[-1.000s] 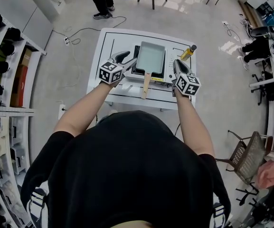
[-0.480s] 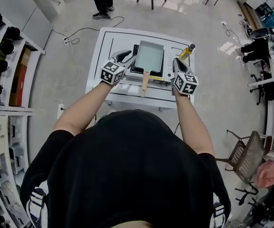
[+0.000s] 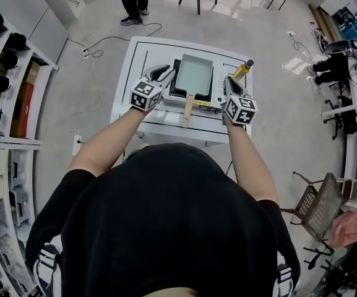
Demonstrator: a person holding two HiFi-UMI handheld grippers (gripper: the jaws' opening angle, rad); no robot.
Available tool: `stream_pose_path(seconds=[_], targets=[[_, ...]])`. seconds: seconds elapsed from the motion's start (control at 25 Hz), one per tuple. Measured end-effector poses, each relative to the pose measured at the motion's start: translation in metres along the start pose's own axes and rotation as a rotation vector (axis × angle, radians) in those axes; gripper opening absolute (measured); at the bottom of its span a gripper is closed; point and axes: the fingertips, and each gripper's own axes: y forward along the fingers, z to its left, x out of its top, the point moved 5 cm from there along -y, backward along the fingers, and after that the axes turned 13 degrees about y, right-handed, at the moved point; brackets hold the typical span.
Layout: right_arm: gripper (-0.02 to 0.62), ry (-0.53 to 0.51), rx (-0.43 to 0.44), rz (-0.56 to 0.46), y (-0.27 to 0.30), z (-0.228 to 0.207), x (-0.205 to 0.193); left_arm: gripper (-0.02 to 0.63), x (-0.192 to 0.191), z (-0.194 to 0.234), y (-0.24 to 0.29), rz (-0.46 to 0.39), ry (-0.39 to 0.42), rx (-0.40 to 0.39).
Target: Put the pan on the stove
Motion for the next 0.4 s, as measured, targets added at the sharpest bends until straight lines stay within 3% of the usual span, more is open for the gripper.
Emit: stream_pose_path(seconds=[0.4], targets=[[0.015,0.020,-0.004,-0.016,0.007,-0.002,0.011,0.098,0.000,0.013,0.004,0.002,-0.003,0.018]])
